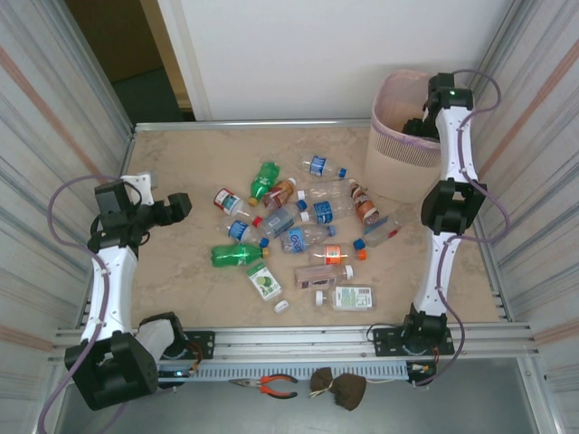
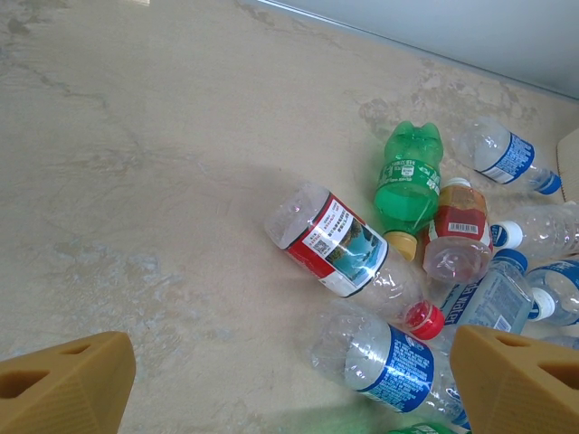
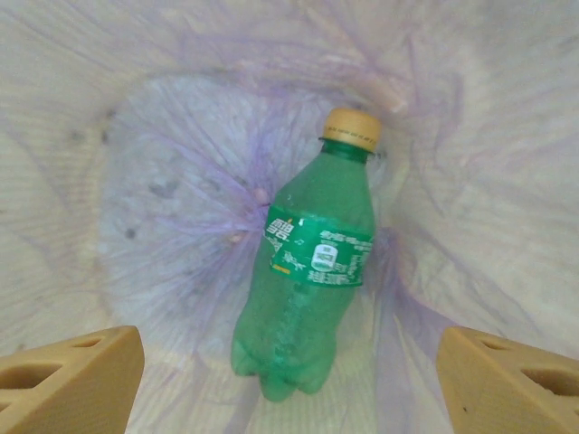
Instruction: Put the plastic bottles in the bin
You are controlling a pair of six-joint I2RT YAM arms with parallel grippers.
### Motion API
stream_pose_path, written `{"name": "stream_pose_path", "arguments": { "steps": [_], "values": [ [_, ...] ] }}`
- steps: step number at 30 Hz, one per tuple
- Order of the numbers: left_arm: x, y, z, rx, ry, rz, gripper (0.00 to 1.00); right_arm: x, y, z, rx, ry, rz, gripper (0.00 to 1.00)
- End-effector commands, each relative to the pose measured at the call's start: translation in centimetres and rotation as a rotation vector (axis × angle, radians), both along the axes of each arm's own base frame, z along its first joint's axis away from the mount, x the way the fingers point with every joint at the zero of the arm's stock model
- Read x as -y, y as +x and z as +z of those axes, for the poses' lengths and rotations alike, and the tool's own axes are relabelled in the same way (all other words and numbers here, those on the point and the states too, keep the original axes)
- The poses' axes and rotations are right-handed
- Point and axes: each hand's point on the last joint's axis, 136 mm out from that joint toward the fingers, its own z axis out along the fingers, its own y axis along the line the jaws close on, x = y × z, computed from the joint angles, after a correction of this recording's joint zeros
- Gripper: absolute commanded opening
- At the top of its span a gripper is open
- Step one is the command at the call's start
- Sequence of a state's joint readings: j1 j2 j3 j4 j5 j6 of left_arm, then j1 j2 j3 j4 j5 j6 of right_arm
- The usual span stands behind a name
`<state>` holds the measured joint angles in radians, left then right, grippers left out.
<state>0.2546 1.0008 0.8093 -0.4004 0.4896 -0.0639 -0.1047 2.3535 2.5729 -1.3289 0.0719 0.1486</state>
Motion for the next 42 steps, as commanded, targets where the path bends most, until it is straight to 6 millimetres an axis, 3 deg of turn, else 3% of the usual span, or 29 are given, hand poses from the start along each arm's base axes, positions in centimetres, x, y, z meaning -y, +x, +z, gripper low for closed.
{"name": "stream_pose_path", "arguments": {
  "steps": [1, 16, 25, 34, 42],
  "values": [
    [0.4, -0.1, 0.4, 0.009, 0.002, -0.025, 0.90, -0.5, -0.8, 5.4, 0.110, -0.004, -0.006, 0.83],
    [0.5, -0.2, 0.5, 0.015, -0.002, -0.030, 0.90, -2.3, -4.6, 15.3, 0.311, -0.016, 0.030, 0.81],
    [0.6, -0.2, 0.7, 0.023, -0.001, -0.032, 0.90, -5.3, -8.9, 18.9, 0.356, 0.016, 0.075, 0.80],
    [0.8, -0.4, 0.9, 0.030, -0.008, -0.038, 0.90, -8.2, -14.1, 18.4, 0.366, 0.094, 0.053, 0.79],
    [0.9, -0.5, 1.2, 0.042, -0.014, -0.042, 0.91, -9.1, -19.2, 13.4, 0.397, 0.274, -0.128, 0.78]
  ]
}}
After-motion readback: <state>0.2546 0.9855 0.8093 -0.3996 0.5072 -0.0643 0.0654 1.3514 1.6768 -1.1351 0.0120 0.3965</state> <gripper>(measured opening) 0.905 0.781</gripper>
